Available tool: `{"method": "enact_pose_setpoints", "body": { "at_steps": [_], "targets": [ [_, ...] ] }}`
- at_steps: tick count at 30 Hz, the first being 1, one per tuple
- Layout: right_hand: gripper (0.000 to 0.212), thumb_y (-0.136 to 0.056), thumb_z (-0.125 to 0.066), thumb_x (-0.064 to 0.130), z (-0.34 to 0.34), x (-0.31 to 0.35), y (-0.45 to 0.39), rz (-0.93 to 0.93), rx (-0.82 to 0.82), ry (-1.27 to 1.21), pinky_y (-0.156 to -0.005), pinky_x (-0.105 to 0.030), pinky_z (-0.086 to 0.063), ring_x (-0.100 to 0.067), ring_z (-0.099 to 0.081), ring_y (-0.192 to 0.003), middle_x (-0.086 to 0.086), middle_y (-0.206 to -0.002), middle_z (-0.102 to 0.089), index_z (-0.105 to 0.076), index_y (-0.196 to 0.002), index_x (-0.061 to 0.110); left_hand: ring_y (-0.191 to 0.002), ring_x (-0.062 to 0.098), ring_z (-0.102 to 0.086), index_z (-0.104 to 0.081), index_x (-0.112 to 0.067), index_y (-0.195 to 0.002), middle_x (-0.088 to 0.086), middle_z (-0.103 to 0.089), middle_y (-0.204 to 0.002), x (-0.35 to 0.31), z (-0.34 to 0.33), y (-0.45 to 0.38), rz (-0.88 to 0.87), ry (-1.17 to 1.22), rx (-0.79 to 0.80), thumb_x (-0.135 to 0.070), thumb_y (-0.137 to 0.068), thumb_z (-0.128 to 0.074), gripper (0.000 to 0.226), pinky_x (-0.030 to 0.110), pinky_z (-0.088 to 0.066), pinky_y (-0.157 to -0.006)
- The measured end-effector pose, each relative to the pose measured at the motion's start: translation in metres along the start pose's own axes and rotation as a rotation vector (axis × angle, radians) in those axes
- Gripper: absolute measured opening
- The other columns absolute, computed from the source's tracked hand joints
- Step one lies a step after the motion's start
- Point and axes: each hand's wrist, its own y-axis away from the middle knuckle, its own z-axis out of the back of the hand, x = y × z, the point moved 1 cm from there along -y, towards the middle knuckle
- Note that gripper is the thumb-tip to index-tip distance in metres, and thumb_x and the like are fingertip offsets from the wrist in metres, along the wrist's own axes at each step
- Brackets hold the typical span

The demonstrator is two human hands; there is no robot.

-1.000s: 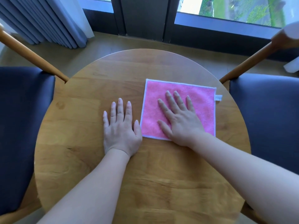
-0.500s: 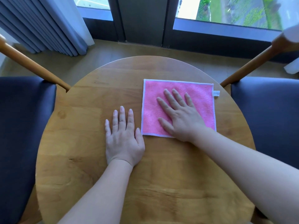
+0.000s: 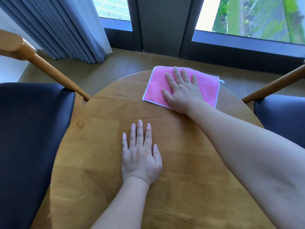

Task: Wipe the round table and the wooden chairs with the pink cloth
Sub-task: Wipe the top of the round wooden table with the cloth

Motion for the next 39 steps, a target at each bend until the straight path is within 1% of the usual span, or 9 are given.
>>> {"method": "enact_pose_setpoints", "body": {
  "at_steps": [9,13,16,19,25,29,33,36,39],
  "targets": [
    [0.074,-0.085,-0.006,0.066,-0.009,0.023,0.023,0.067,-0.002,0.015,-0.116,-0.049,0.007,-0.022,0.008,-0.147,0.0,-0.161,0.004,-0.003,-0.151,0.034,-0.146,0.021,-0.017,-0.031,-0.012,-0.147,0.008,-0.024,-0.156,0.004,0.001,0.0,0.017,0.156,-0.054,-0.039,-0.087,-0.025,0.067,0.043,-0.006,-0.119],
    [0.075,-0.084,-0.006,0.066,-0.012,0.038,0.059,0.084,0.009,0.006,-0.117,-0.049,0.006,-0.022,0.008,-0.147,0.001,-0.161,0.004,-0.003,-0.151,0.034,-0.145,0.021,-0.02,-0.03,-0.007,-0.147,0.01,-0.026,-0.155,0.003,0.007,0.002,0.013,0.286,-0.11,-0.03,-0.087,-0.035,0.064,0.038,-0.006,-0.119],
    [0.074,-0.085,-0.007,0.065,-0.015,0.047,0.086,0.105,-0.002,0.016,-0.117,-0.05,0.005,-0.022,0.008,-0.147,0.001,-0.161,0.004,-0.004,-0.151,0.034,-0.143,0.025,-0.025,-0.034,-0.004,-0.144,0.014,-0.032,-0.152,0.019,0.014,0.015,-0.014,0.351,-0.171,-0.021,-0.084,-0.041,0.063,0.039,-0.01,-0.119],
    [0.072,-0.087,-0.009,0.064,-0.02,0.06,0.111,0.134,0.014,0.031,-0.117,-0.05,0.004,-0.022,0.007,-0.147,0.0,-0.161,0.003,-0.005,-0.152,0.032,-0.143,0.026,-0.026,-0.04,-0.003,-0.141,0.014,-0.035,-0.15,0.058,0.016,0.046,-0.002,0.304,-0.159,-0.019,-0.086,-0.04,0.058,0.039,-0.01,-0.119],
    [0.07,-0.09,-0.01,0.062,-0.031,0.104,0.178,0.233,0.067,0.05,-0.118,-0.051,0.004,-0.023,0.007,-0.147,-0.002,-0.161,0.004,-0.004,-0.152,0.031,-0.143,0.025,-0.026,-0.04,-0.003,-0.141,0.012,-0.036,-0.15,0.119,0.027,0.119,0.002,0.278,-0.096,-0.019,-0.091,-0.038,0.053,0.038,-0.01,-0.119],
    [0.069,-0.092,-0.014,0.061,-0.039,0.133,0.234,0.311,0.11,0.058,-0.117,-0.05,0.005,-0.024,0.007,-0.147,-0.003,-0.161,0.002,-0.007,-0.152,0.029,-0.143,0.023,-0.024,-0.039,-0.003,-0.142,0.011,-0.035,-0.151,0.134,0.033,0.159,0.048,0.321,-0.089,-0.018,-0.092,-0.037,0.052,0.035,-0.008,-0.12],
    [0.068,-0.094,-0.019,0.06,-0.05,0.155,0.295,0.401,0.122,0.055,-0.116,-0.053,0.002,-0.026,0.004,-0.147,-0.005,-0.159,-0.002,-0.011,-0.152,0.026,-0.142,0.024,-0.026,-0.043,-0.002,-0.14,0.012,-0.038,-0.149,0.137,0.032,0.197,0.056,0.348,-0.085,-0.017,-0.092,-0.04,0.05,0.036,-0.011,-0.119],
    [0.068,-0.094,-0.025,0.059,-0.059,0.169,0.341,0.469,0.137,0.032,-0.115,-0.055,-0.004,-0.028,-0.002,-0.147,-0.007,-0.159,-0.008,-0.017,-0.151,0.024,-0.142,0.025,-0.027,-0.044,-0.001,-0.139,0.013,-0.039,-0.148,0.142,0.03,0.221,0.11,0.37,-0.075,-0.016,-0.092,-0.041,0.049,0.038,-0.012,-0.119],
    [0.067,-0.094,-0.026,0.058,-0.065,0.182,0.378,0.552,0.171,0.035,-0.115,-0.056,-0.004,-0.029,-0.003,-0.147,-0.008,-0.159,-0.011,-0.018,-0.151,0.023,-0.142,0.026,-0.028,-0.044,-0.001,-0.139,0.013,-0.038,-0.148,0.149,0.028,0.243,0.149,0.371,-0.051,-0.016,-0.092,-0.041,0.049,0.041,-0.014,-0.119]
  ]
}}
